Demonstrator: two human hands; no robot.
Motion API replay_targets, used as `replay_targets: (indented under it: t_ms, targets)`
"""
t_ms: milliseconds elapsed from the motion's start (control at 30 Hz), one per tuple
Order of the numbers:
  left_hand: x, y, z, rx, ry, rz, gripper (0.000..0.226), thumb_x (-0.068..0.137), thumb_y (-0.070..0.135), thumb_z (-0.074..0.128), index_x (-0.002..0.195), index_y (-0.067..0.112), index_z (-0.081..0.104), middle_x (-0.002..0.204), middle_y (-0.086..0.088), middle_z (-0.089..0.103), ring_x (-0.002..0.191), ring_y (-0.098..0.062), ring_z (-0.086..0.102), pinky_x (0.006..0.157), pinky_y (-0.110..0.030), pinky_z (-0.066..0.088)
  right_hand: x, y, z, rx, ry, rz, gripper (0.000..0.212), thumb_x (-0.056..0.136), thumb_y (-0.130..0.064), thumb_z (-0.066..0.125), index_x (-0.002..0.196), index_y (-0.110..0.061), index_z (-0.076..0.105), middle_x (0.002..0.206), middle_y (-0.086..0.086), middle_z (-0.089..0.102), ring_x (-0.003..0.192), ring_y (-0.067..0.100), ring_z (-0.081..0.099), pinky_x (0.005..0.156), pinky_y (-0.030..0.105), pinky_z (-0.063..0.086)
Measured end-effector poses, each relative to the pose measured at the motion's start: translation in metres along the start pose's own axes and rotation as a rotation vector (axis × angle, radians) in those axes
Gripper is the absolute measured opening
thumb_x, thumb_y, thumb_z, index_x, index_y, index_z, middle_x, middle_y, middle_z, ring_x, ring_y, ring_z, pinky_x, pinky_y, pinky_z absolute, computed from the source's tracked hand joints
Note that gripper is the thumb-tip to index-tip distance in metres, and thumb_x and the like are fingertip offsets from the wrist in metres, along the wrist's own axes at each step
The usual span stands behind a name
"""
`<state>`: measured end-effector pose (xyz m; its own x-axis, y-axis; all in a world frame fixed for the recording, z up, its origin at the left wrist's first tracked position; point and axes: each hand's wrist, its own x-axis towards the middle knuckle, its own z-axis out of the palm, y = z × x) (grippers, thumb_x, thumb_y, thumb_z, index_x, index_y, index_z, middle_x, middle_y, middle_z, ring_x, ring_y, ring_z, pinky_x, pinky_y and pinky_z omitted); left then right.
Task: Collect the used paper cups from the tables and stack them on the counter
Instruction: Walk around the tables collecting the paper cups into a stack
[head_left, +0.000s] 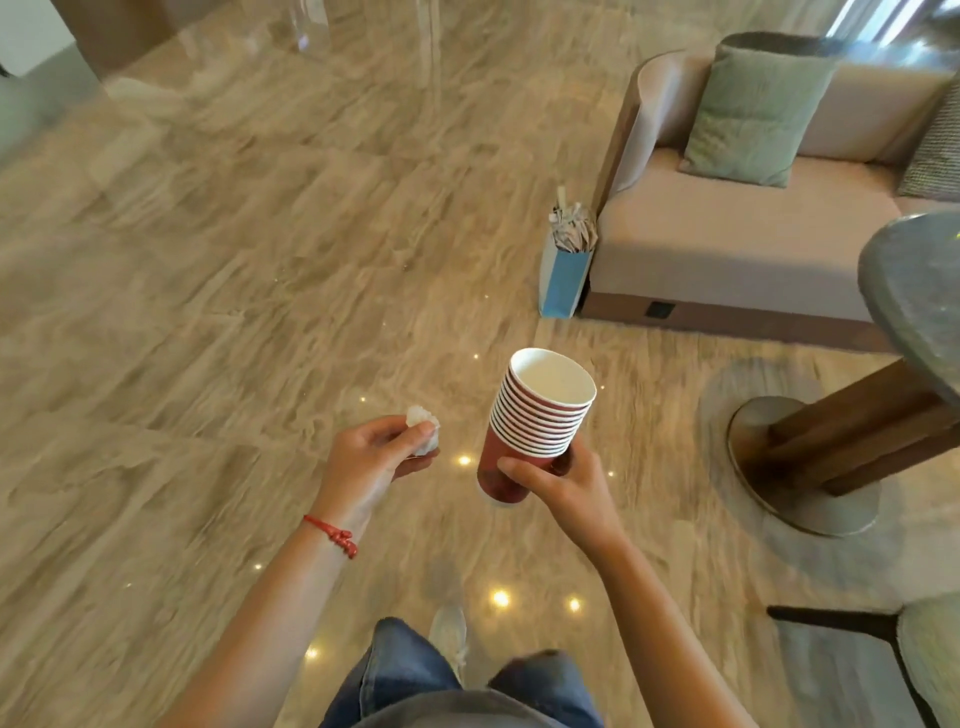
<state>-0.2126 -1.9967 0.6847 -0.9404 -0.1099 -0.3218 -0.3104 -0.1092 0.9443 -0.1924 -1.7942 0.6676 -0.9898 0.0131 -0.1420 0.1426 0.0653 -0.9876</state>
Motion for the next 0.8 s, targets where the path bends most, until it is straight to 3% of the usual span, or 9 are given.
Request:
replay_targets:
  t_ms: [200,333,500,600,800]
  targets:
    - [0.123,0.037,0.037,-0.013,-0.007,-0.050,0.006,0.077,0.014,0.070,0.079,0.009,0.072,0.079,-0.006,0.074,0.075,-0.020,0.071,0.065,-0.021,0.056,0.119,-0.011,-0.021,0.012,0.050,0.037,0.033,0.071,-0.008,0.079,0.093,-0.028,0.063,0.087,-0.017,0.072,0.084,0.002,0.068,0.065,0.013,0.051]
    - [0.211,0.055,0.069,-0.013,-0.017,-0.052,0.007,0.078,0.014,0.068,0.080,0.007,0.072,0.084,-0.009,0.073,0.078,-0.021,0.070,0.067,-0.022,0.057,0.213,-0.017,-0.039,0.016,0.046,0.036,0.036,0.071,-0.010,0.079,0.101,-0.022,0.063,0.091,-0.005,0.073,0.089,0.008,0.068,0.069,0.018,0.053]
    - [0.316,0.087,0.112,-0.022,0.028,-0.045,0.006,0.079,0.011,0.068,0.079,0.006,0.071,0.088,-0.013,0.071,0.078,-0.021,0.070,0.067,-0.022,0.057,0.334,-0.034,-0.066,0.005,0.009,0.013,0.043,0.072,-0.010,0.078,0.107,-0.024,0.058,0.097,-0.007,0.069,0.092,0.004,0.066,0.072,0.016,0.052]
    - [0.374,0.112,0.136,-0.019,0.035,-0.049,0.006,0.078,0.012,0.068,0.077,0.007,0.071,0.086,-0.015,0.071,0.075,-0.020,0.070,0.065,-0.021,0.056,0.402,-0.051,-0.083,0.000,-0.017,0.014,0.049,0.072,-0.010,0.078,0.116,-0.014,0.056,0.103,-0.003,0.068,0.095,0.007,0.066,0.076,0.019,0.054]
    - [0.476,0.145,0.165,-0.045,0.053,-0.049,0.003,0.078,0.012,0.070,0.077,0.011,0.072,0.084,-0.010,0.073,0.076,-0.020,0.071,0.064,-0.021,0.056,0.519,-0.065,-0.097,0.018,-0.025,0.023,0.041,0.073,-0.008,0.077,0.107,-0.021,0.060,0.100,-0.002,0.070,0.095,0.009,0.067,0.074,0.018,0.053]
